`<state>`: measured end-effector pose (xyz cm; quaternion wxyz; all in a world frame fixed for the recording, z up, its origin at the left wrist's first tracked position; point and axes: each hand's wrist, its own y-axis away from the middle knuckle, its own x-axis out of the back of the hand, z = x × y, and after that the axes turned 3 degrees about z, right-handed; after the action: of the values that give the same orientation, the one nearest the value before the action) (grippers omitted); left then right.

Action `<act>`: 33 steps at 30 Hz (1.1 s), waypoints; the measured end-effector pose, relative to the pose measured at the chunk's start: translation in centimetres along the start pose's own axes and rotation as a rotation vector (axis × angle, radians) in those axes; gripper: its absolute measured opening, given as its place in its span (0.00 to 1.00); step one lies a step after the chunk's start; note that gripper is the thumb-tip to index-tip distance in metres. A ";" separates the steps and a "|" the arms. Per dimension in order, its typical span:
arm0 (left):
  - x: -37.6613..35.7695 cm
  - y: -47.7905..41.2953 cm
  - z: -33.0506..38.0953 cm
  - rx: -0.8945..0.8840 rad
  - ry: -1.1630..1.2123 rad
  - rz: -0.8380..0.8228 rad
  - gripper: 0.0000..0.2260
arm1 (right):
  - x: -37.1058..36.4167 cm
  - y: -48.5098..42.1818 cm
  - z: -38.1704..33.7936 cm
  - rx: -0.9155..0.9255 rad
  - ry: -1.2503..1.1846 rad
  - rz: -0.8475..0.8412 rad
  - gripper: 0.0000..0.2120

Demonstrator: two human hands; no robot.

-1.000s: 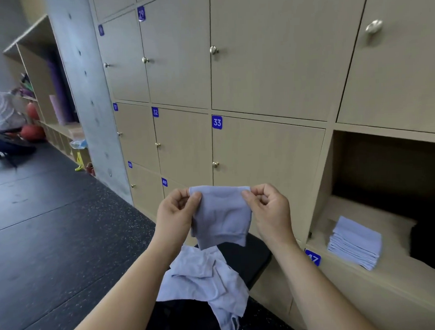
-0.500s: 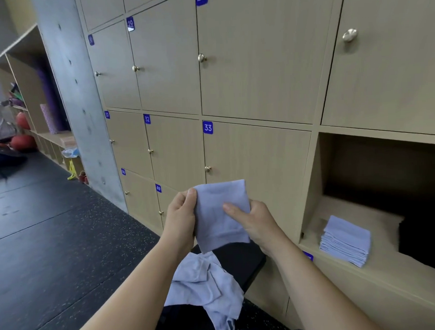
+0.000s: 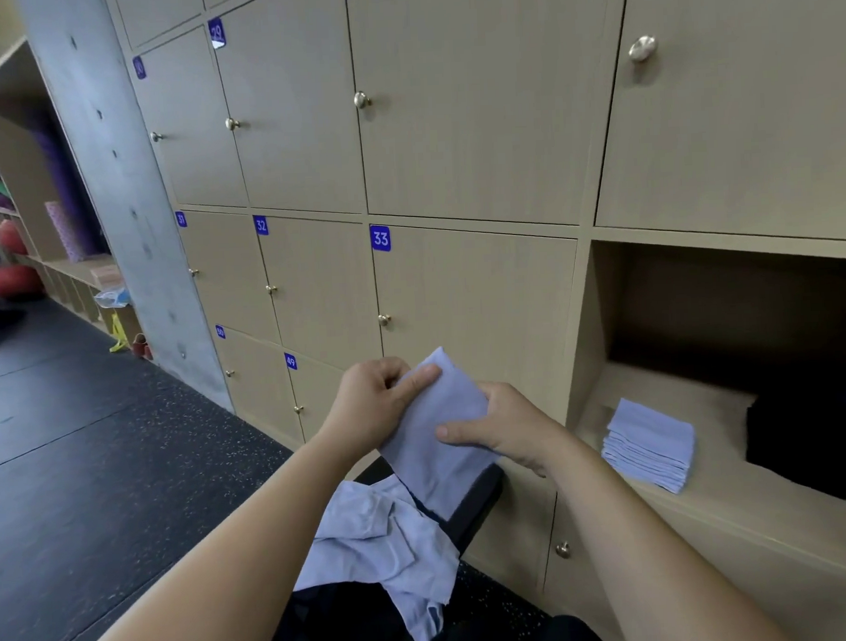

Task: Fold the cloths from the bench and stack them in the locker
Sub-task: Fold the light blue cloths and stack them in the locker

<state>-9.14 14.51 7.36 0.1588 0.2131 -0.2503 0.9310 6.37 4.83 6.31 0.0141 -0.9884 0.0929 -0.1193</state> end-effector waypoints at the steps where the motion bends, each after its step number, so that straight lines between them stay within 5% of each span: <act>1: -0.2 0.0 0.1 0.021 0.069 0.039 0.20 | 0.4 0.2 0.2 -0.013 -0.063 0.004 0.14; 12: -3.9 1.6 -0.2 0.093 0.095 0.351 0.14 | 1.5 1.1 1.1 -0.025 -0.452 0.310 0.08; 17: -5.2 1.7 0.8 0.088 0.106 0.437 0.13 | 0.7 1.3 1.9 -0.142 -0.252 0.356 0.17; 24: -7.2 2.0 0.9 0.179 -0.010 0.165 0.22 | 2.2 1.1 4.5 0.144 0.220 0.722 0.16; 30: -10.5 1.9 2.0 0.192 0.002 0.103 0.20 | 4.5 2.5 6.9 0.096 0.358 0.917 0.20; 33: -13.0 2.3 2.3 0.227 0.136 -0.099 0.11 | 6.9 3.3 8.7 0.000 0.308 1.003 0.22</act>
<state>1.80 8.92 2.01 0.1961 0.1781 -0.1214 0.9566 14.46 0.30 -0.72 0.0556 -0.7934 0.5558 -0.2420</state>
